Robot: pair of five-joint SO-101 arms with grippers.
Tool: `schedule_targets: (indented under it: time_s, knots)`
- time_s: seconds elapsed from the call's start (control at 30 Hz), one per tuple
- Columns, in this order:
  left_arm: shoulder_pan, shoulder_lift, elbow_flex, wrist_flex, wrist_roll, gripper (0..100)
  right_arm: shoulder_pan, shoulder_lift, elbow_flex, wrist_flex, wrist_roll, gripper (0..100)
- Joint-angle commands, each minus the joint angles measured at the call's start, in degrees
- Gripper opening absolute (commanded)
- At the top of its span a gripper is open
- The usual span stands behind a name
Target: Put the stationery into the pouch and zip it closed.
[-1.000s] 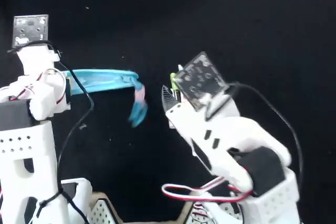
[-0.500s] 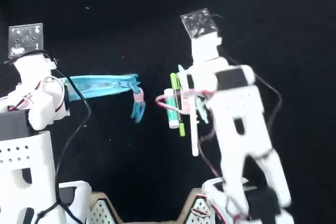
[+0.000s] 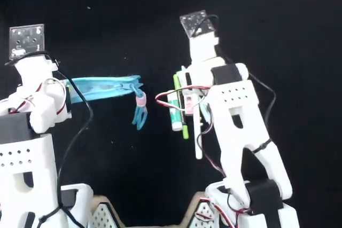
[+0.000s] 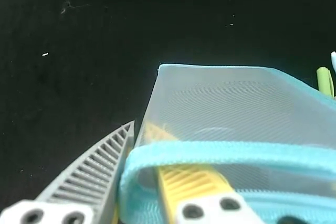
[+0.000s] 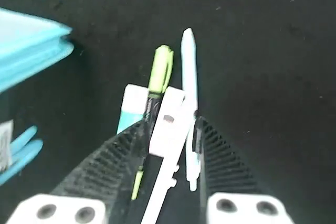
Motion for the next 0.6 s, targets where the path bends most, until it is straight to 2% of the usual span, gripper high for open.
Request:
schedule_targets:
  time_s: [0.0,0.07,0.2,0.37,0.57]
  knots:
    - [-0.4,-3.3,2.7,0.2,2.1,3,-5.5,-7.4,-1.1,4.0,9.1,13.7]
    - [-0.4,-5.7,3.6,0.0,2.0,3,-8.4,-12.2,0.8,5.0,12.8,13.8]
    - [-0.4,-7.9,5.4,-0.3,1.9,3,-14.9,-21.9,9.6,2.3,13.3,15.1]
    - [-0.4,-7.9,5.4,-0.3,1.9,3,-19.0,-35.4,20.5,-1.4,13.4,24.5]
    - [-0.4,-7.9,5.4,-0.3,1.9,3,-26.8,-48.4,30.0,-5.5,12.8,24.0]
